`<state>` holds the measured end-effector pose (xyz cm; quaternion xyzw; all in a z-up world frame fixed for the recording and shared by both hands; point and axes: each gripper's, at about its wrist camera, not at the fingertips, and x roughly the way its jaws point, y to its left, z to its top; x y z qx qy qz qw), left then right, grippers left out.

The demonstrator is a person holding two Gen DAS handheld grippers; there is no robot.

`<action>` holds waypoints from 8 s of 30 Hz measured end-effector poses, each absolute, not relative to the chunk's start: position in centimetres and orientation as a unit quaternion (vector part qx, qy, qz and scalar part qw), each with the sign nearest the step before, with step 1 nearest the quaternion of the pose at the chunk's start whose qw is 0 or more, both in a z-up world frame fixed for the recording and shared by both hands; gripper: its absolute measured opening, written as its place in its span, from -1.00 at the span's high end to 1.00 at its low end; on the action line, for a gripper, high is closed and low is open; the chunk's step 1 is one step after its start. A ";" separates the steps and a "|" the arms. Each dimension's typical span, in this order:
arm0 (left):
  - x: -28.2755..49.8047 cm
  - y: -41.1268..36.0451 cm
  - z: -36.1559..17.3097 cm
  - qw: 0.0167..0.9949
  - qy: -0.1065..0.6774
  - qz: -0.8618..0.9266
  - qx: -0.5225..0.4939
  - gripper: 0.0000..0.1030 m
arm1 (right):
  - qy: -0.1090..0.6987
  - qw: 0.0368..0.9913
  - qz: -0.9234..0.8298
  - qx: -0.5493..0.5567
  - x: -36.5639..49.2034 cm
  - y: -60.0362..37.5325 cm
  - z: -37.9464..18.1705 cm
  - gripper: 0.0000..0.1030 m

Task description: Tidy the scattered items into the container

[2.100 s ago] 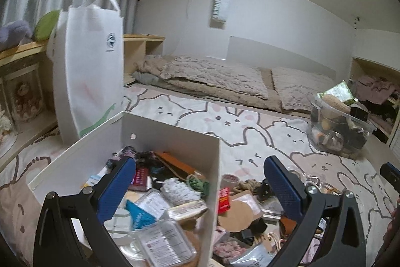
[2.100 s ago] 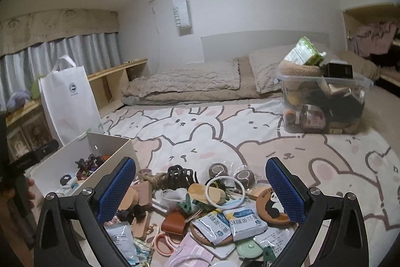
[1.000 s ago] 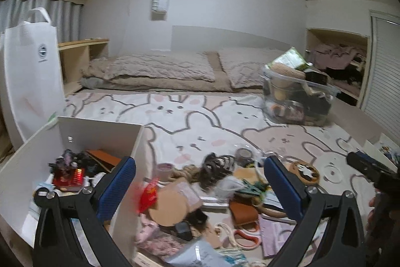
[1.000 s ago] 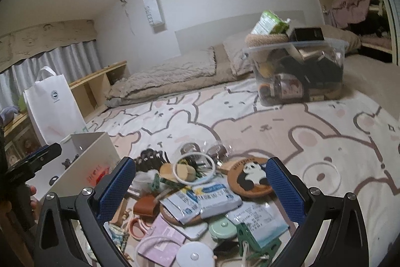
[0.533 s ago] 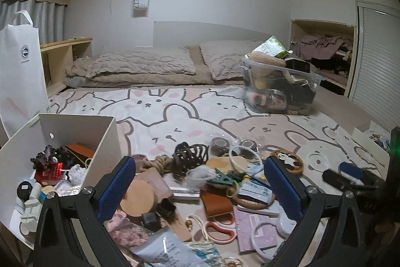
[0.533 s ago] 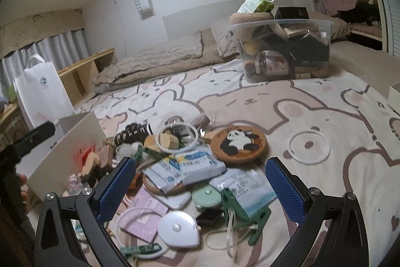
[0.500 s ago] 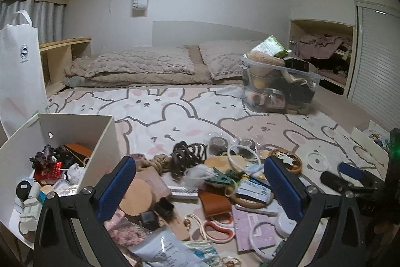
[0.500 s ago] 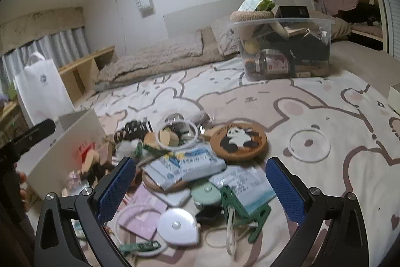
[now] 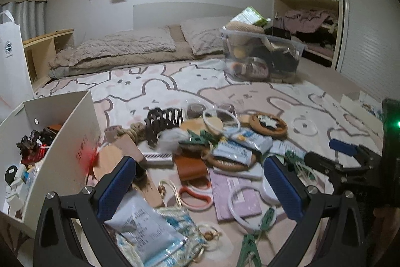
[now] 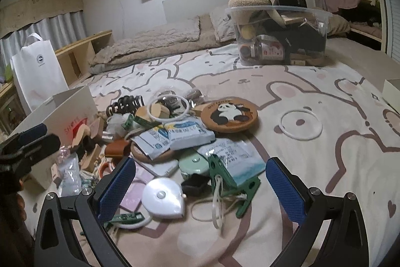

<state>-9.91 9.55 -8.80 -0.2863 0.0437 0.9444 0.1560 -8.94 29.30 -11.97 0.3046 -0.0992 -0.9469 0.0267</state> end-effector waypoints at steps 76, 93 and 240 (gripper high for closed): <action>-5.2 8.9 -16.6 0.249 0.064 0.889 -0.380 -0.39 | -0.163 0.137 -0.893 0.396 -9.9 25.8 -17.5 -1.00; -4.5 12.2 -17.2 0.259 0.120 0.884 -0.369 -0.16 | -0.161 0.120 -0.903 0.381 -9.5 25.6 -17.4 -1.00; -10.4 5.2 -3.6 0.234 -0.052 0.945 -0.224 0.41 | -0.111 0.137 -0.906 0.385 -4.1 27.0 -11.0 -0.66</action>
